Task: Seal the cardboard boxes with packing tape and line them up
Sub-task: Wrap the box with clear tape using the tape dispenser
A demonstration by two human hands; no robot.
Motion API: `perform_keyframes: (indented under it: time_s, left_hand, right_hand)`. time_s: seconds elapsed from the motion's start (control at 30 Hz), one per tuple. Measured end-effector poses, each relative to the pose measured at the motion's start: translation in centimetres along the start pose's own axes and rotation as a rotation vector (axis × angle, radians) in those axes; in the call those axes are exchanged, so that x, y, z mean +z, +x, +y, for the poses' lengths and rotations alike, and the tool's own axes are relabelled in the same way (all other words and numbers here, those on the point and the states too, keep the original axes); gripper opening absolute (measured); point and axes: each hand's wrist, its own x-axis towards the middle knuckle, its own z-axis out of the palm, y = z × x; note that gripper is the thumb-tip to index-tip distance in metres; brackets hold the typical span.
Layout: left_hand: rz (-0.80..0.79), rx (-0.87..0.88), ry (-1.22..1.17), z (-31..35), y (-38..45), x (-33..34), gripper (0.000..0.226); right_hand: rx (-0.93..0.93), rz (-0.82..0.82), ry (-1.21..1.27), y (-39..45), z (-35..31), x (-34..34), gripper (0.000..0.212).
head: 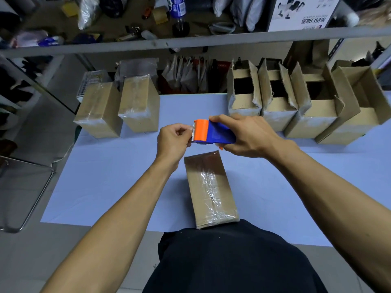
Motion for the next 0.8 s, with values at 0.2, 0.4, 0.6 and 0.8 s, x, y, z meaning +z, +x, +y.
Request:
perform_keyframes:
  time_s: [0.2,0.4,0.6,0.8]
  left_hand:
    - [0.083,0.046,0.008,-0.1,-0.5,-0.7,0.019]
    - [0.191,-0.169,-0.235,-3.4,-1.9,-1.8,0.013]
    - [0.135,-0.257,-0.212,-6.1,-2.6,-2.8,0.007]
    - [0.188,-0.258,-0.18,-6.7,-2.4,-1.5,0.007]
  right_hand:
    - [-0.04,0.019,-0.031,1.4,-0.4,-0.6,0.069]
    - [-0.011,-0.043,0.129,-1.7,1.7,2.9,0.073]
    - [0.061,-0.111,0.164,-3.8,4.9,4.3,0.075]
    - [0.031,-0.062,0.131,-3.1,5.8,5.5,0.075]
